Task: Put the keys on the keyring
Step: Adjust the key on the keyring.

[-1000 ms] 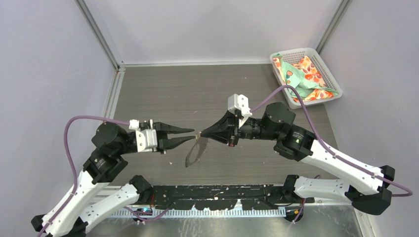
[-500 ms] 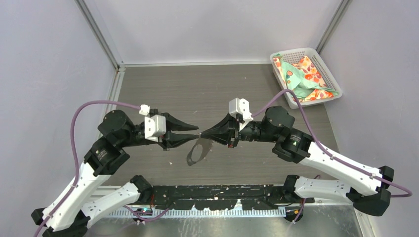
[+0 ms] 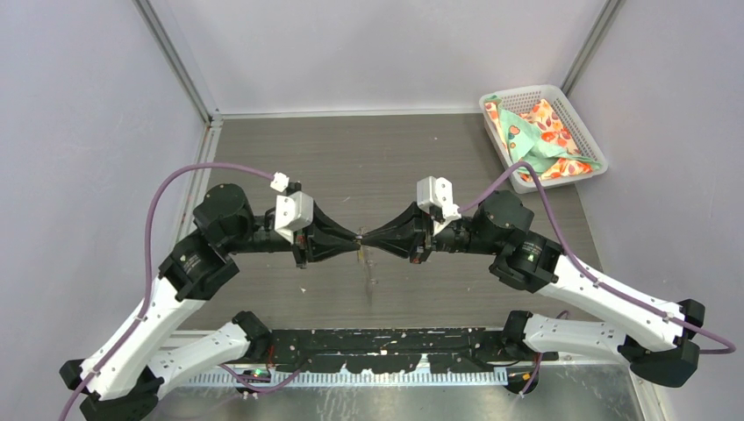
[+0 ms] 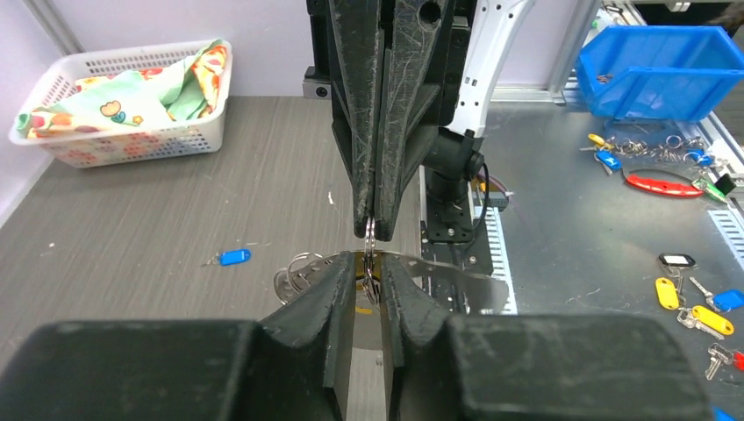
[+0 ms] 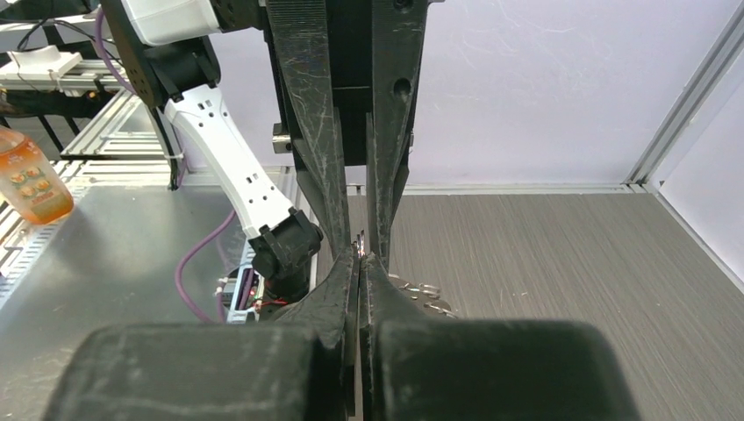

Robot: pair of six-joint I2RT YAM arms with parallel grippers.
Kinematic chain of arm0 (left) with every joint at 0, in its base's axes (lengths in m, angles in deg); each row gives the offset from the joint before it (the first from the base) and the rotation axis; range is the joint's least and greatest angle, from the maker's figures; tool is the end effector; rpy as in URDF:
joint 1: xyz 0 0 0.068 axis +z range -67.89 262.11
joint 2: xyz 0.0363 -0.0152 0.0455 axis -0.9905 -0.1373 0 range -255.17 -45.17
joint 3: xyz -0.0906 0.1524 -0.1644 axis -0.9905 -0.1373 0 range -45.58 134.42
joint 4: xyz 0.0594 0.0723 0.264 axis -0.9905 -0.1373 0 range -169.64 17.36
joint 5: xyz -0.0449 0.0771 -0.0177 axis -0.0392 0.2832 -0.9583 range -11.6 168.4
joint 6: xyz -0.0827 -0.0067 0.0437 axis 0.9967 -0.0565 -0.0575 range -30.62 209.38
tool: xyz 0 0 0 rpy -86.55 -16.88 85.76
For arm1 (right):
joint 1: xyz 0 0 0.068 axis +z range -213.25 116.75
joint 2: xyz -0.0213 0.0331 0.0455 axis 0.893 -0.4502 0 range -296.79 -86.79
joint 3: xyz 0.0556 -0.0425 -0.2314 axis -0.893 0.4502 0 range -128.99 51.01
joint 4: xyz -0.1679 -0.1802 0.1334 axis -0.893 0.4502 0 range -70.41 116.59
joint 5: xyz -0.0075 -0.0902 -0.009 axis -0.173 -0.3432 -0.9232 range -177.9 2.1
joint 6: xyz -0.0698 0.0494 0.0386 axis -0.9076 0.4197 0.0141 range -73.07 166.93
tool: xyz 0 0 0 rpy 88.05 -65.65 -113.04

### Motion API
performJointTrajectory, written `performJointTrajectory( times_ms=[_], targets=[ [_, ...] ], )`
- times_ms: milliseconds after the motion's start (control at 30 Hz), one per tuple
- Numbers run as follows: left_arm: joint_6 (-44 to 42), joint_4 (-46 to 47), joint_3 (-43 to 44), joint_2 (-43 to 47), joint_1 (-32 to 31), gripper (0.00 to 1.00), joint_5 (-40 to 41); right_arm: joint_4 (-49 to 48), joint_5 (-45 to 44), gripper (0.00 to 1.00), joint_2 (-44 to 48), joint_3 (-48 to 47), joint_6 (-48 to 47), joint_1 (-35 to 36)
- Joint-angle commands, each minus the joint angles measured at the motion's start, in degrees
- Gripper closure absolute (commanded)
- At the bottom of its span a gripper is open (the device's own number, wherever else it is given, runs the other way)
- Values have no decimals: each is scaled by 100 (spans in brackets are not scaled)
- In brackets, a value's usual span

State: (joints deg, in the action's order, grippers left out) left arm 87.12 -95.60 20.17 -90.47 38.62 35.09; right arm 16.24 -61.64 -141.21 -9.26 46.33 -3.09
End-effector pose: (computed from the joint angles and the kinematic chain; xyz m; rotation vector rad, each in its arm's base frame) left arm 0.1193 -0.1933 0.4211 1.1957 1.2520 -1.1468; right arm 0.1120 0.2705 0.4127 -1.0991 1.0724 1.1643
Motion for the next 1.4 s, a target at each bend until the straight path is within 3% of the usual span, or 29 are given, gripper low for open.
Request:
performJointTrajectory(
  times_ms=[0, 267, 433, 567, 700, 867, 967, 1133, 1367],
  targets=[
    [359, 323, 139, -38, 15, 85, -197, -482, 121, 99, 46, -79, -73, 11],
    [454, 425, 45, 63, 20, 100, -62, -413, 3, 99, 66, -41, -28, 1],
    [266, 376, -45, 161, 31, 100, -31, 26, -11, 79, 43, -193, 59, 1],
    [-313, -60, 25, 145, 33, 100, -268, 1301, 34, 59, -168, -975, 138, -26],
    [-840, -588, 162, 35, 33, 100, -391, 3118, 248, 54, -677, -2217, -343, -90],
    [-1219, -1005, 357, -176, 29, 100, -542, 5547, 614, 53, -1853, -4026, -993, -104],
    [-1321, -1218, 569, -324, 33, 100, -618, 6380, 720, 56, -2380, -4797, -1319, -104],
    [-1378, -1215, 581, -349, 32, 100, -605, 6471, 801, 58, -2653, -5080, -1375, -101],
    [-1409, -1238, 546, -356, 33, 100, -525, 6608, 778, 73, -2846, -5279, -1399, -102]
  ],
)
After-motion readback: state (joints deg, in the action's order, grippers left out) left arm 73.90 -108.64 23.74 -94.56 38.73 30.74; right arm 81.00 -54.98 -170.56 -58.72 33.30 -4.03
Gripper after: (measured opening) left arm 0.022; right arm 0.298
